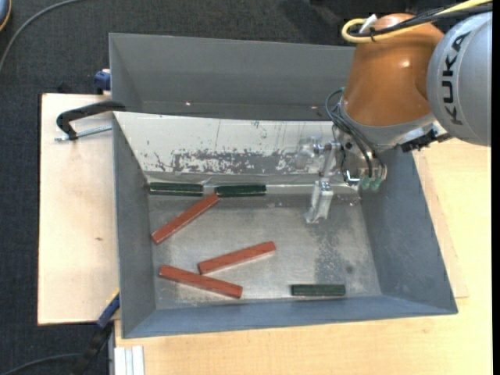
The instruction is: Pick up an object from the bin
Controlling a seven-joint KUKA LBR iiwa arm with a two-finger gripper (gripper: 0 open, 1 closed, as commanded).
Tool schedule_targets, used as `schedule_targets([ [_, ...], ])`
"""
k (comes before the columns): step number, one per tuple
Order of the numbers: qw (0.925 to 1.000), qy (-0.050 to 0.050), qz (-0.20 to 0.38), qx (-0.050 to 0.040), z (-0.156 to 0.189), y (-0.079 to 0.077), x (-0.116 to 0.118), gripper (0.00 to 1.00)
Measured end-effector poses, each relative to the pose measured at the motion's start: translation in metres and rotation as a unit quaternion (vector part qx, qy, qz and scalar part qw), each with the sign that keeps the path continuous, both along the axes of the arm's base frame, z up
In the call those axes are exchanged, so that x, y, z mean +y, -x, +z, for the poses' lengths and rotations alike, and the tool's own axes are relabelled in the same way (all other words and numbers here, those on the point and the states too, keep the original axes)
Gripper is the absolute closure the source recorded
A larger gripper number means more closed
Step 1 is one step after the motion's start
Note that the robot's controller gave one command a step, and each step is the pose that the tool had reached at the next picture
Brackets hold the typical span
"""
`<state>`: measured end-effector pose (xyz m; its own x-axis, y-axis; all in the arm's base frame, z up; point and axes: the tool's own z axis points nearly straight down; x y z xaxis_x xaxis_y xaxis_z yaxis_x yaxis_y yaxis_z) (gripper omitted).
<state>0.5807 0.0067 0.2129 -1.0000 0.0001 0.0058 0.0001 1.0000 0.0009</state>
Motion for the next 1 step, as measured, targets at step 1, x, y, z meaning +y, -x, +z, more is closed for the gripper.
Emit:
schedule_targets([
  [1,0.987,0.0,0.161,-0.0086,0.1042,0.0017,-0.0019,0.0],
])
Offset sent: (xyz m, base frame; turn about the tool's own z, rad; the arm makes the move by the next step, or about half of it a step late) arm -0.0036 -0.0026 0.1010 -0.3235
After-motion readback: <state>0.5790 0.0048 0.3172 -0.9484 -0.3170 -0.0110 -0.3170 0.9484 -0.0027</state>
